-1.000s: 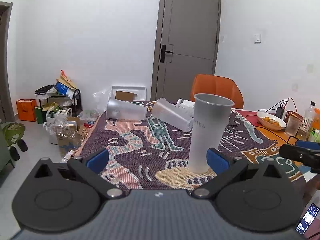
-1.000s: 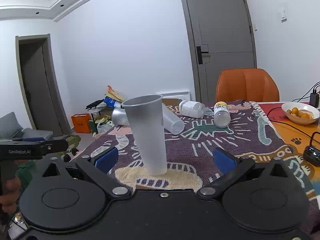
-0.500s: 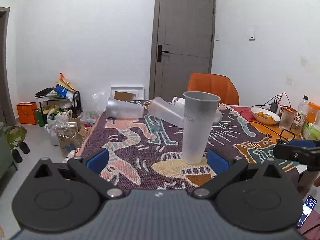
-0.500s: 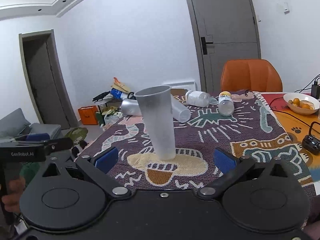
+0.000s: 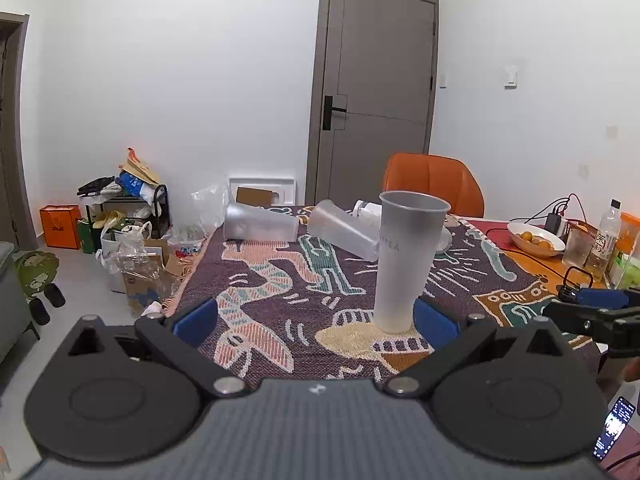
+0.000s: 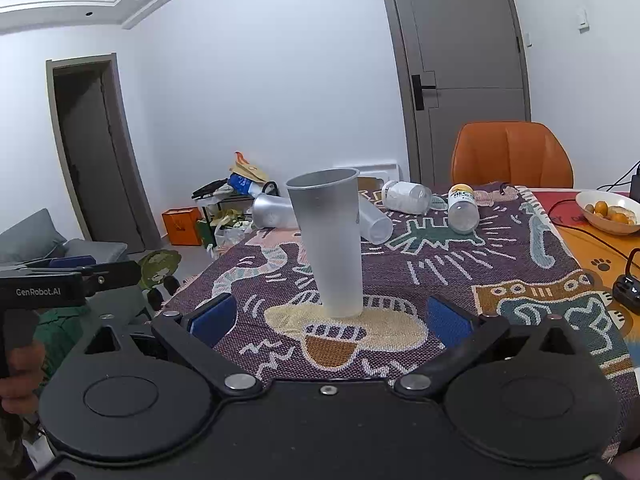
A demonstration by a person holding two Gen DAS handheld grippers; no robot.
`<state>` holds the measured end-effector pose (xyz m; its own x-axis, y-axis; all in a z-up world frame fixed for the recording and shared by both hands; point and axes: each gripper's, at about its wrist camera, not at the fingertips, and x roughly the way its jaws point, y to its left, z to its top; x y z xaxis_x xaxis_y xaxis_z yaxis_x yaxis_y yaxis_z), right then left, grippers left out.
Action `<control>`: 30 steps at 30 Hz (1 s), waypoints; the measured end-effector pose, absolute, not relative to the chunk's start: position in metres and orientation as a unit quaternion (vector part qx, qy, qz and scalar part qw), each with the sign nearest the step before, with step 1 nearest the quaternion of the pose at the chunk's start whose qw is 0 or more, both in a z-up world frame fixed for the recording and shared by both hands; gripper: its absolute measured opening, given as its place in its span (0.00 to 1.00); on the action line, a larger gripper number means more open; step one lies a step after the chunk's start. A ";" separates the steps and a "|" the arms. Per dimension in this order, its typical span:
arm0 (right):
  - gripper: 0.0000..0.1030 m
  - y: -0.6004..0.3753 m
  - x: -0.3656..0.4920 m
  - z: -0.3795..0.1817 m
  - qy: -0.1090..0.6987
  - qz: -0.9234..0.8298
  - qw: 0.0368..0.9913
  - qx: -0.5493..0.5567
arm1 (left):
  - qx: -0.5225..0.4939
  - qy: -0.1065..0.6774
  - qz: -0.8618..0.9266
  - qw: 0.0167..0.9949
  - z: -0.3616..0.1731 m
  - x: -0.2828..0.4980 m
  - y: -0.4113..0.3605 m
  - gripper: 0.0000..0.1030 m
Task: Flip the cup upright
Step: 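Open the right gripper and withdraw it from the upright cup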
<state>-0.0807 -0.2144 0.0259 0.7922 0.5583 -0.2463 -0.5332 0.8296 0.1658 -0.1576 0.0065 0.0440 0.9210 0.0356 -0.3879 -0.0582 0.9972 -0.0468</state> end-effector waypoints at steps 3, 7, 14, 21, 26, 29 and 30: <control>1.00 -0.214 -0.081 0.026 0.144 0.288 0.946 0.043 | -0.023 0.196 0.025 0.980 0.045 -0.159 0.006 1.00; 1.00 -0.214 -0.082 0.026 0.142 0.287 0.946 0.042 | -0.021 0.195 0.023 0.980 0.045 -0.160 0.004 1.00; 1.00 -0.214 -0.082 0.027 0.141 0.287 0.947 0.042 | -0.020 0.194 0.021 0.981 0.045 -0.160 0.004 1.00; 1.00 -0.214 -0.081 0.027 0.142 0.290 0.945 0.044 | -0.017 0.195 0.018 0.980 0.044 -0.161 0.003 1.00; 1.00 -0.213 -0.082 0.027 0.142 0.291 0.945 0.042 | -0.017 0.195 0.020 0.981 0.045 -0.162 0.004 1.00; 1.00 -0.213 -0.082 0.027 0.141 0.291 0.945 0.042 | -0.018 0.195 0.020 0.980 0.045 -0.162 0.004 1.00; 1.00 -0.213 -0.082 0.027 0.140 0.292 0.945 0.042 | -0.018 0.196 0.021 0.980 0.045 -0.162 0.004 1.00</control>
